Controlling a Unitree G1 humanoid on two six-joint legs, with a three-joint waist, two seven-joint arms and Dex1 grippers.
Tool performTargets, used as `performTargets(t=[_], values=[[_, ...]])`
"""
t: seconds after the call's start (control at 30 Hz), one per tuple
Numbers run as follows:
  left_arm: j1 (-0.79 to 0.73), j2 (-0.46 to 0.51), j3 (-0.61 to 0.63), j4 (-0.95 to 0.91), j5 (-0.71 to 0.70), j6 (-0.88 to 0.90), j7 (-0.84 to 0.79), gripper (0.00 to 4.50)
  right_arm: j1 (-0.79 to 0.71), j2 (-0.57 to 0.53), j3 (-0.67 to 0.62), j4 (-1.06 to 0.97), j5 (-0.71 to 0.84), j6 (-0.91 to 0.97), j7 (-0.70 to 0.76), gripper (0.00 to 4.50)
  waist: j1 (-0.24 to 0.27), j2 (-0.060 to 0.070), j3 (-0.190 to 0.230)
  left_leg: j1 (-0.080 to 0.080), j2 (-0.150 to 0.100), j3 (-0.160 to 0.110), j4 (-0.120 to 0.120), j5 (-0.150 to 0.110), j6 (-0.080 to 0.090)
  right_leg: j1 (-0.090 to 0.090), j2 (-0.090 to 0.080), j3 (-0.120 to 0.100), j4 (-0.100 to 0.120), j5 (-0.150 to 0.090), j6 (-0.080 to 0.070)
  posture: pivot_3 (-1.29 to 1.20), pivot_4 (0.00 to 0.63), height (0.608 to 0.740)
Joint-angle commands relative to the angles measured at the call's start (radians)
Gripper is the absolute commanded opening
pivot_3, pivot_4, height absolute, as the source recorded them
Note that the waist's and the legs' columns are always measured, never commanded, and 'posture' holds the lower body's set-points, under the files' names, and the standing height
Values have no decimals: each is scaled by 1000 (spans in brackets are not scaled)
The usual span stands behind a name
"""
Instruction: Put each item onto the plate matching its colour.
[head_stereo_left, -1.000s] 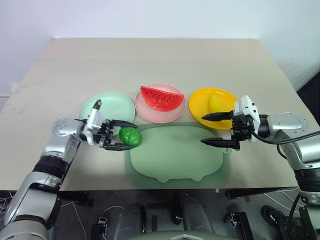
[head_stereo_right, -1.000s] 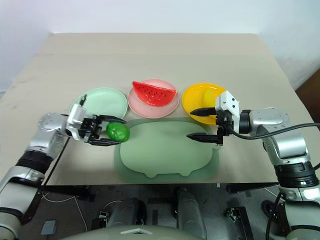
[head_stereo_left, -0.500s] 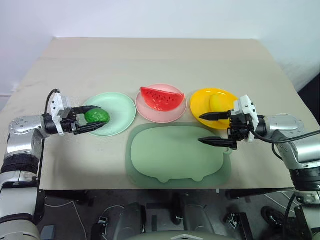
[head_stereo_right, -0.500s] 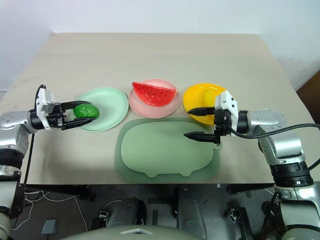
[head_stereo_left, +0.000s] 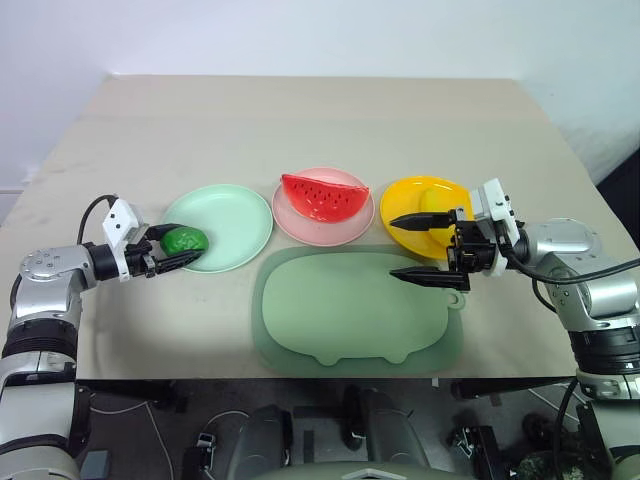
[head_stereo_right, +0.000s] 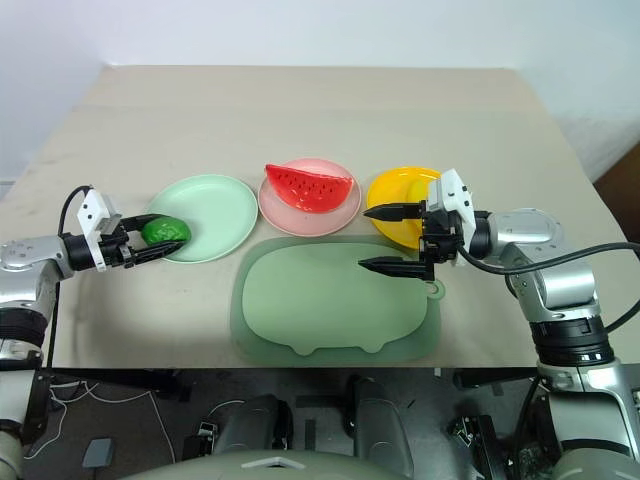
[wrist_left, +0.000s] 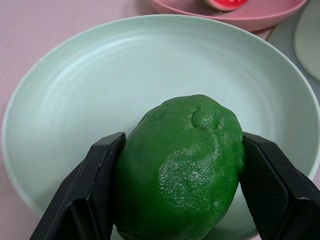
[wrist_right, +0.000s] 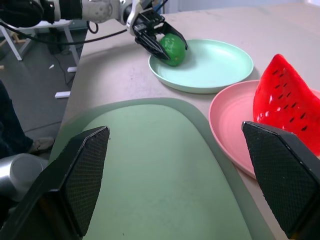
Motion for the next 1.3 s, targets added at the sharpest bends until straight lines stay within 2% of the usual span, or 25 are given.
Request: performTargets(t=[0.03,0.5,0.57,0.67,0.93,1.0,1.3], values=[[-16,-3,13,5,30,15,23,3025,-11,2,-25,-35,20,-11,-2,4500,0,0,0,0,0,0,0,0,0,0,0,0,0,0,0,0,150,736],[-45,-44,2,12,81,55,59,3025,4,7,-27,-63,30,-2,-29,4500,6,0,0,3,0,0,0,0,0,3,0,0,0,0,0,0,150,736],[-47,-51,-3,11,88,55,61,3752,4,10,-25,-66,29,-2,-35,4500,11,0,0,4,0,0,0,0,0,4,0,0,0,0,0,0,150,736],[-52,-60,-3,15,97,56,62,4481,5,11,-25,-68,29,-1,-40,4500,17,0,0,4,0,0,0,0,0,4,0,0,0,0,0,0,150,736],[-72,-73,28,-18,69,44,45,4481,9,6,-28,-71,32,0,-42,4500,19,0,0,4,0,0,0,0,0,4,0,0,0,0,0,0,150,736],[-68,-70,51,-55,41,18,21,4481,12,3,-31,-73,33,-1,-41,4500,19,0,0,4,0,0,0,0,0,4,0,0,0,0,0,0,150,736],[-5,-34,191,-337,-96,144,57,4481,28,-6,-41,-68,35,-8,-40,4500,18,0,0,4,0,0,0,0,0,4,0,0,0,0,0,0,150,736]])
